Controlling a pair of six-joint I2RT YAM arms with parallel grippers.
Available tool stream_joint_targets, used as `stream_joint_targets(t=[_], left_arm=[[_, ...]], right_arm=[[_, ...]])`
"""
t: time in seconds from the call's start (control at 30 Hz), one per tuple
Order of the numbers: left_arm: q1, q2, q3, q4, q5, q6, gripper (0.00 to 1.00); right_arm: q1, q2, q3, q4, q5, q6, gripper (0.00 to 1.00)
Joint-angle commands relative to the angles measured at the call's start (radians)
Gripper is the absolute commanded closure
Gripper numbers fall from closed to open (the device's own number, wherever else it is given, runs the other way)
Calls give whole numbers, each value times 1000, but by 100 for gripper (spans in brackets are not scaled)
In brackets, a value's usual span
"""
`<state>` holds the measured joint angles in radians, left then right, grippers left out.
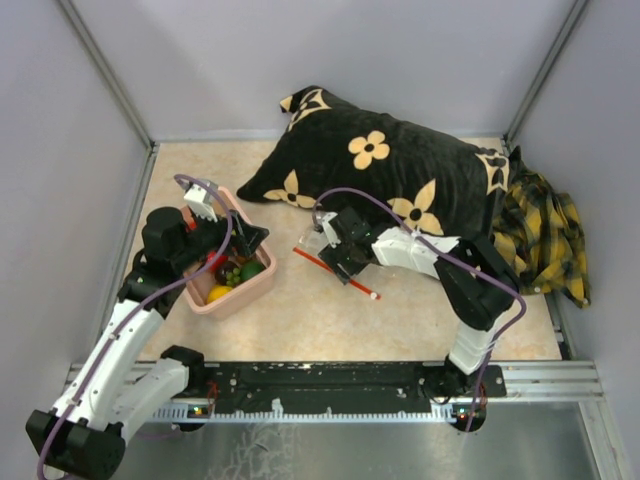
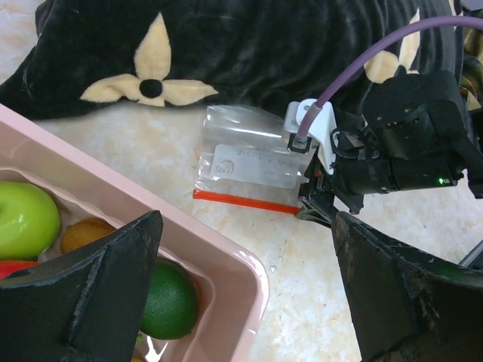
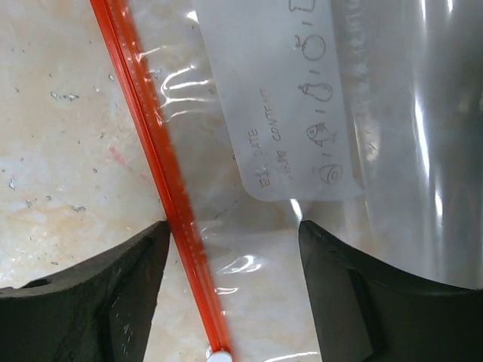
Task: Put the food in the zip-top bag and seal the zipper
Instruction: Pick up the zipper food storage bag at the center of the board.
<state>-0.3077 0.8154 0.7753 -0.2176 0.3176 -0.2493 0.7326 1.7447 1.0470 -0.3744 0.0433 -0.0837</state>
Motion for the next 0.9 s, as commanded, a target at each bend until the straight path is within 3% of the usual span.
stream_joint_targets(t=[0.0,0.1,0.3,0.53,0.67,0.87], left_arm=[[-2,-11,2,27,8,22,1],[-1,-13,-2,27,10,25,1],[-1,-13,-5,32,28,25,1],[-1,-13,-9,35,45,22,1],[0,-11,-11,39,59,13,1],[-2,-2,-13,55,107,-27,1]], right_arm=[[-24,66,48,-20,-14,-21,29],[-43,92,51,-28,-32,-18,34],[-68,103,25,-24,-35,-8,52],[-95,99,26,-1,-84,17,85],[-108,61,33,2,-114,32,100],[-123,-53,34,29,-144,99,100]])
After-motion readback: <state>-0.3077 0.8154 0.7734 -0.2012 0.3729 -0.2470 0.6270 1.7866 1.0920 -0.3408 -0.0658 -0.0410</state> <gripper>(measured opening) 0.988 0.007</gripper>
